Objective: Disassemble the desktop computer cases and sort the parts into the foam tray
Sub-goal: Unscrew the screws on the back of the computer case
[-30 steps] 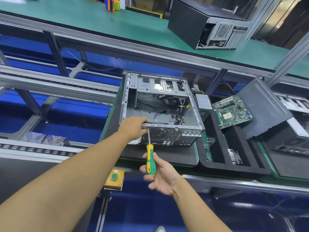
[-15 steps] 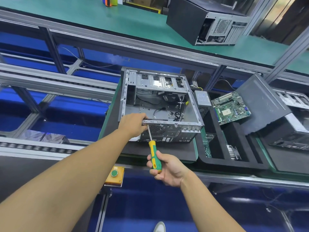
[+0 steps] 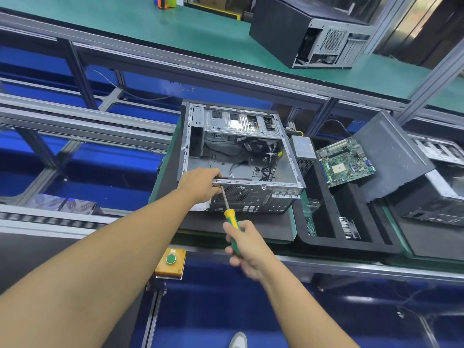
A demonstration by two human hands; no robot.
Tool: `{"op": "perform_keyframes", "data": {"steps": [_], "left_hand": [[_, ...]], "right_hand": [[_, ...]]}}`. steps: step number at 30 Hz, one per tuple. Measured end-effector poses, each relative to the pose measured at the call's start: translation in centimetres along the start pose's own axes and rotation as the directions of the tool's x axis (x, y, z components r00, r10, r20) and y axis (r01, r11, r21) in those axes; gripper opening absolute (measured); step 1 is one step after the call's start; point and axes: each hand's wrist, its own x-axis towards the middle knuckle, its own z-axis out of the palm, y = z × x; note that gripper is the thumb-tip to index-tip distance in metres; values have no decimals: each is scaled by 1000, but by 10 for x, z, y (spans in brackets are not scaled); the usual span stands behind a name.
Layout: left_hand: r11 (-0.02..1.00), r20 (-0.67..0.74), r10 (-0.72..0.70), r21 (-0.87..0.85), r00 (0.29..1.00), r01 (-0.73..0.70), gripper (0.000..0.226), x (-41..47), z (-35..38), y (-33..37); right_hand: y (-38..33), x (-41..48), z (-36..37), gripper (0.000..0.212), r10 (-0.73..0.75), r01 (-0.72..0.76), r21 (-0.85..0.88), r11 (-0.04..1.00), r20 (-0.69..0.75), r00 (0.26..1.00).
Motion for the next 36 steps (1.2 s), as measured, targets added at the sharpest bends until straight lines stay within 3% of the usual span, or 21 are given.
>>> {"op": "perform_keyframes", "data": {"steps": [2, 6, 9, 11, 13, 15, 20, 23, 25, 30, 32, 35, 36], "left_hand": [[1000, 7, 0, -8, 1000, 0, 27, 0, -1, 0], [1000, 21, -3, -19, 1000, 3, 25, 0, -2, 0], [1000, 12, -2, -12, 1000, 2, 27, -1, -1, 0], [1000, 3, -6, -5, 1000, 6, 29, -1, 0, 0], [1000, -4, -13, 0, 1000, 13, 30, -1, 1, 1], [1000, -11, -15, 0, 1000, 15, 29, 0, 2, 1], [1000, 1, -16, 8, 1000, 16, 28, 0, 2, 0], [1000, 6, -22, 13, 1000, 22, 28, 1, 2, 0], [1000, 9, -26, 15, 1000, 26, 29, 0, 2, 0], [1000, 6, -26, 14, 1000, 26, 27, 1, 2, 0], [1000, 4, -25, 16, 1000, 25, 27, 0, 3, 0], [999, -8, -28, 15, 1000, 28, 29, 0, 3, 0], [999, -10, -29, 14, 1000, 30, 30, 0, 4, 0]], "right_hand": [[-10, -2, -3, 31, 111, -128, 158, 979, 114, 987], [-16, -5, -9, 42, 184, -245, 195, 950, 287, 940], [-12, -7, -6, 24, 145, -191, 186, 964, 237, 961], [-6, -5, -3, 5, 58, -69, 95, 993, 115, 992], [0, -4, -1, 14, -15, 15, 3, 1000, 21, 1000], [1, -6, 1, 17, 1, -1, 39, 999, 18, 1000], [-15, -9, -3, 22, 139, -168, 170, 971, 168, 976], [-29, -10, -8, 41, 214, -297, 214, 931, 341, 916], [-28, -9, -13, 46, 215, -317, 234, 919, 377, 901], [-18, -8, -14, 26, 156, -251, 273, 929, 326, 932], [-13, -6, -10, 9, 106, -148, 184, 972, 220, 970], [-9, -3, -6, 24, -15, 14, -85, 996, -10, 1000], [-7, -3, -6, 26, -40, 36, -105, 994, -37, 999]]}}
